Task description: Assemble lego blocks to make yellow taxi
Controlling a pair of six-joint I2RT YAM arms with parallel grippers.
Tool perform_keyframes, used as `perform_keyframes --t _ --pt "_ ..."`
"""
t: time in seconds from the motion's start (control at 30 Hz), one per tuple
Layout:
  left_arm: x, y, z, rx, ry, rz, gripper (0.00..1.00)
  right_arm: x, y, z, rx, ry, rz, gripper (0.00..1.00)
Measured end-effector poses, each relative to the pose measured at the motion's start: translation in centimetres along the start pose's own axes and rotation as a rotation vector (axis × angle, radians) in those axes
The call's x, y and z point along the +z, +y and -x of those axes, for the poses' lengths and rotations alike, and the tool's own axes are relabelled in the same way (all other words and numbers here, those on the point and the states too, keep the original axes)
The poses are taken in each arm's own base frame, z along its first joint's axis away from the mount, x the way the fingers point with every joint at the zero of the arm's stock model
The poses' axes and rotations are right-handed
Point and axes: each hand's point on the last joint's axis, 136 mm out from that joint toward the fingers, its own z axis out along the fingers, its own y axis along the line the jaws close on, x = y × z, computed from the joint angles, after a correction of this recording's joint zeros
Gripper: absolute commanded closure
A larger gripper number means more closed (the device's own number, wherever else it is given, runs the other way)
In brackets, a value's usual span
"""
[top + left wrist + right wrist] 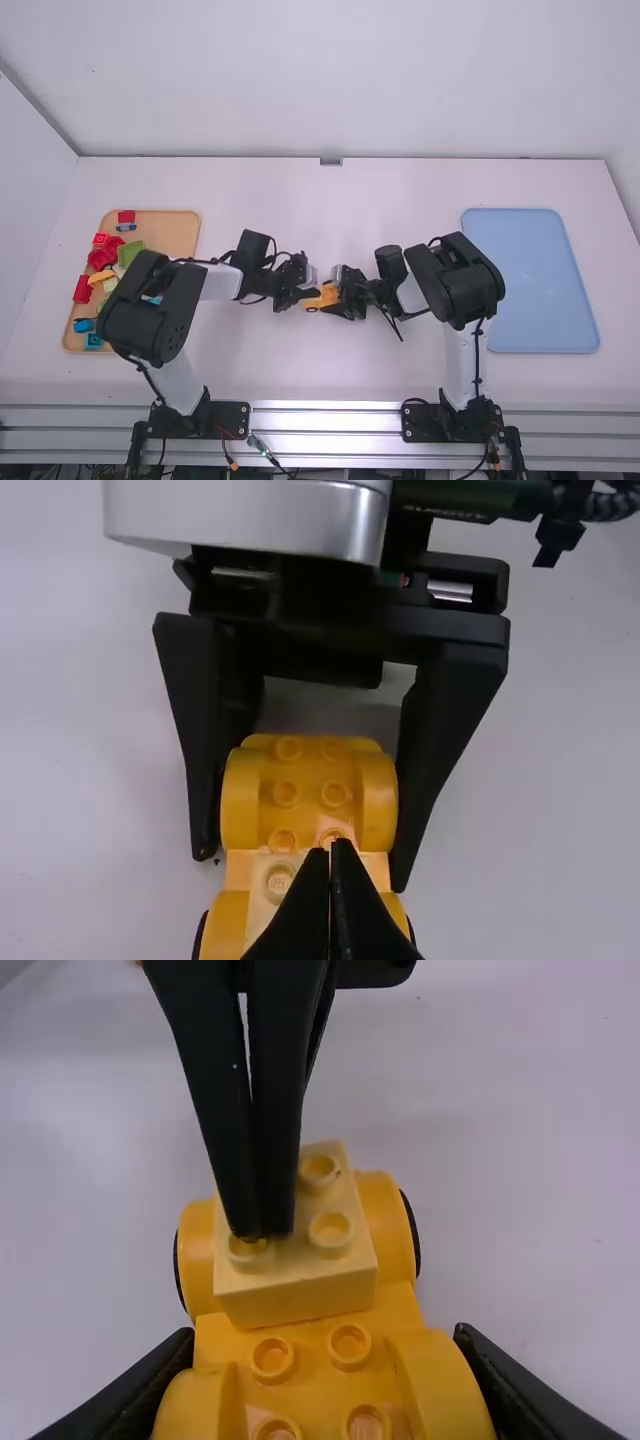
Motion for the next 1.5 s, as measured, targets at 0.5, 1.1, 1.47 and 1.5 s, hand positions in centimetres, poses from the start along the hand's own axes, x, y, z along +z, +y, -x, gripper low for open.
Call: perform_keyframes --t 0.5,1.1,1.47,1.5 --pt "-0.5 0.3 0.0 -0.021 0.012 0.069 0.98 0.1 -0.1 0.1 0.004 0.001 -0.003 0.51" --pt "-1.9 1.4 -1.1 -0.023 0.146 0.171 0.98 0.1 -0.5 0.1 0.014 0.004 -0.013 0.51" --pt "-1.4 2.0 -1.0 -0.022 0.124 0.156 0.98 -0.2 -0.8 0.0 0.011 0.004 -0.024 0.51" --pt "-1.4 2.0 -1.0 -0.022 0.123 0.155 0.98 -0.2 -0.8 0.0 0.01 0.004 -0.024 0.51"
